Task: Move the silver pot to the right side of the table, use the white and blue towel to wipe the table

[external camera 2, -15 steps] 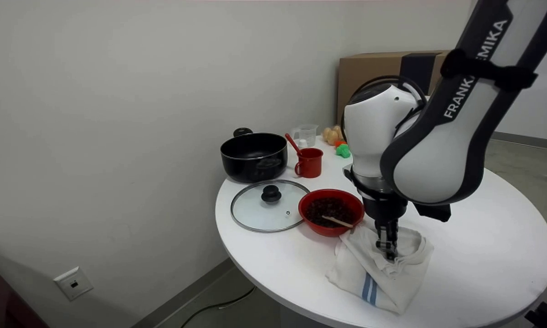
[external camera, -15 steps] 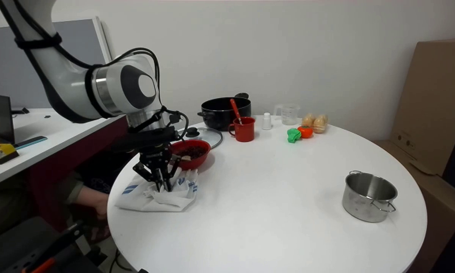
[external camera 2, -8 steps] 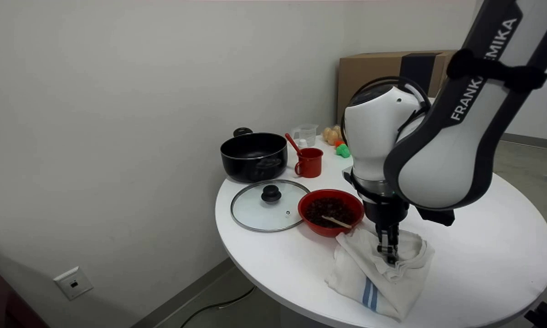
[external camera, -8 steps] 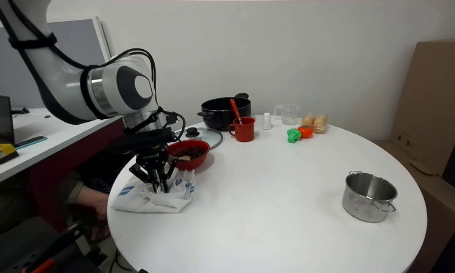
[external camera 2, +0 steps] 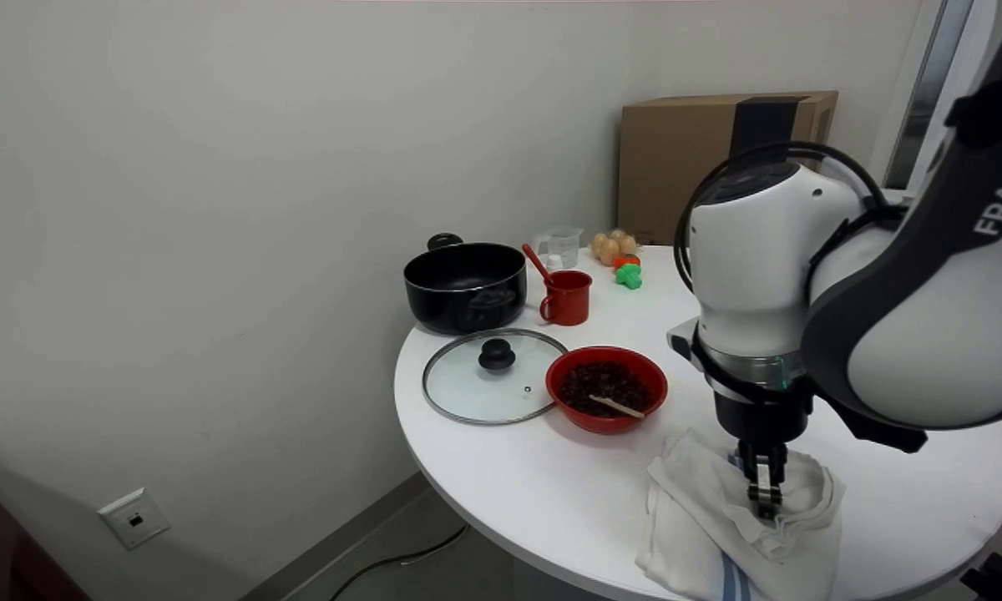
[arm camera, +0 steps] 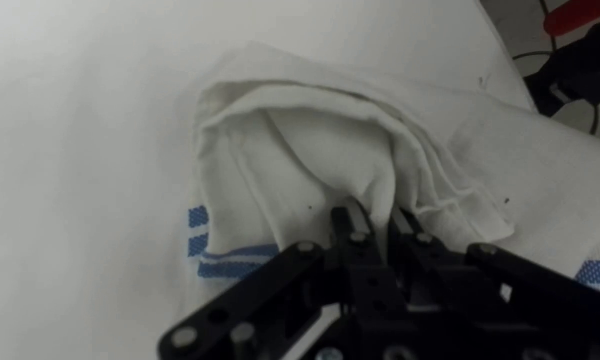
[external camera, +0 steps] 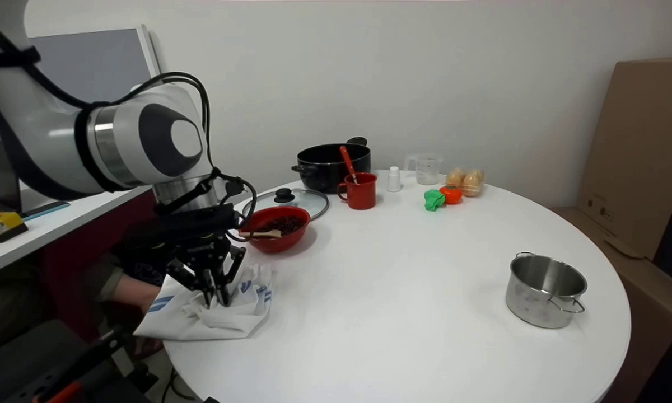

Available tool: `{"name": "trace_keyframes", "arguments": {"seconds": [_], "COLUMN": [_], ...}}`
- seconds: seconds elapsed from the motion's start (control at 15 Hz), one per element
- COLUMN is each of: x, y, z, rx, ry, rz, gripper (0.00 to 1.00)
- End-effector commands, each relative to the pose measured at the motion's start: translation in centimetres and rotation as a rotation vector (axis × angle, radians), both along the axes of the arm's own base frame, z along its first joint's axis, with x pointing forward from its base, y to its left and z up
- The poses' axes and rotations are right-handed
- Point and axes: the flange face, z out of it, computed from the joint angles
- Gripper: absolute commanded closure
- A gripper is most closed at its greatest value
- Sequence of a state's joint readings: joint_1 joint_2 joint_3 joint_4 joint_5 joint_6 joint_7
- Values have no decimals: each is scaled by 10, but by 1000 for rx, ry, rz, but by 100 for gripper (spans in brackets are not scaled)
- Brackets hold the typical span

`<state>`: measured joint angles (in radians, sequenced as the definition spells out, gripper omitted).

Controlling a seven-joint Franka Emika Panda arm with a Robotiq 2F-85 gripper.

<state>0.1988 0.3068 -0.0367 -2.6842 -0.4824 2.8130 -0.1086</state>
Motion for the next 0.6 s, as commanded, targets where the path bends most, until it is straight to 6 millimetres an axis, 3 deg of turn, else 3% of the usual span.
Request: {"name": "trace_keyframes", "arguments": {"seconds": [0.0, 0.07, 0.13, 0.53], "x": [-36, -40, -19, -21], "y": [-34, -50, -62, -186], "z": [-5, 0, -8, 13], "rx": [-2, -4, -12, -32], "ry": [18, 10, 9, -19], "rz": [-61, -96, -123, -367], "gripper": [97, 97, 97, 97]}}
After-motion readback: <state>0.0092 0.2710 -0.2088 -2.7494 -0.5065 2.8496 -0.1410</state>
